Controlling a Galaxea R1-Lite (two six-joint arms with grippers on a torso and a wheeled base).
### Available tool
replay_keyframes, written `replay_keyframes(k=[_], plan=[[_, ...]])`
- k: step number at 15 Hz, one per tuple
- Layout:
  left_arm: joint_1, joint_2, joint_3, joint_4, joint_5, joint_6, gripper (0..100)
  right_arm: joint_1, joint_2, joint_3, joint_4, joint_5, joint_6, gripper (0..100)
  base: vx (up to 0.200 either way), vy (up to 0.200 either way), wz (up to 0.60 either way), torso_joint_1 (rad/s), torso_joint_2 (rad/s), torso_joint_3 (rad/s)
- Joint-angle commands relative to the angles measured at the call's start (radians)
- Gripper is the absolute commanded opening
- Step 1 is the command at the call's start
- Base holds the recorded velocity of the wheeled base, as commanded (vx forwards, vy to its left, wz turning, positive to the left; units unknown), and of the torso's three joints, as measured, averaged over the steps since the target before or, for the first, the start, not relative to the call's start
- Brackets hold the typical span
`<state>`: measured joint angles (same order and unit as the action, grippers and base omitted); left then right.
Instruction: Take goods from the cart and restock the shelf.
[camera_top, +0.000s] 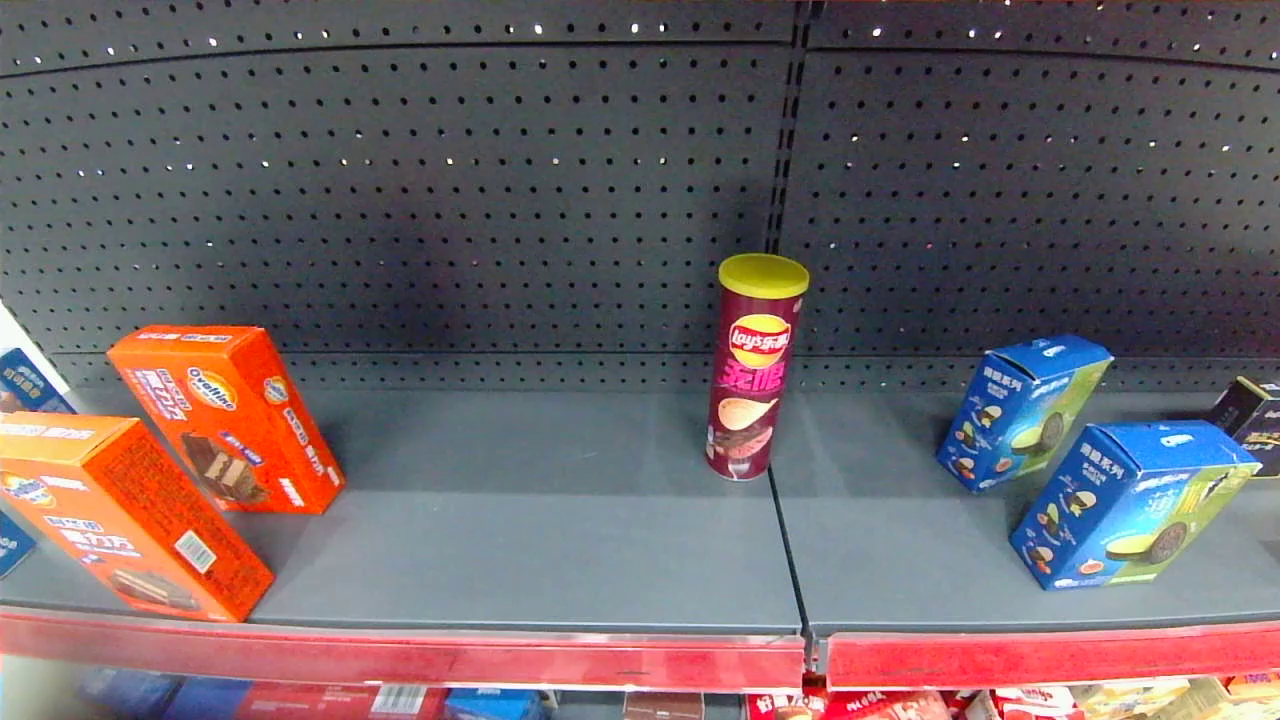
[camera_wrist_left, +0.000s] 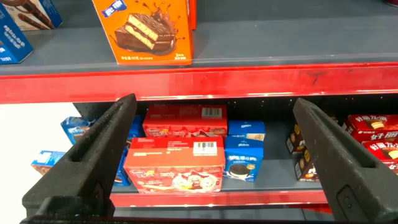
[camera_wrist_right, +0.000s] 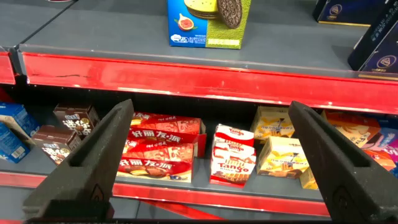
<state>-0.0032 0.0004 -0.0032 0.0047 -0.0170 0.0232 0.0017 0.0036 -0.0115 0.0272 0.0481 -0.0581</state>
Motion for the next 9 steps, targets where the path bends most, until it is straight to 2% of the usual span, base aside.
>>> replay_keyframes(k=[1,9], plan=[[0.0,0.0,0.0,0.0,0.0,0.0,100,0.0,0.004,-0.001,-0.001,0.001,-0.002,100,0.0,0.0,0.0,0.0,0.0,0.0],[0.0,0.0,0.0,0.0,0.0,0.0,100,0.0,0.001,-0.001,-0.003,0.003,-0.003,100,0.0,0.0,0.0,0.0,0.0,0.0]])
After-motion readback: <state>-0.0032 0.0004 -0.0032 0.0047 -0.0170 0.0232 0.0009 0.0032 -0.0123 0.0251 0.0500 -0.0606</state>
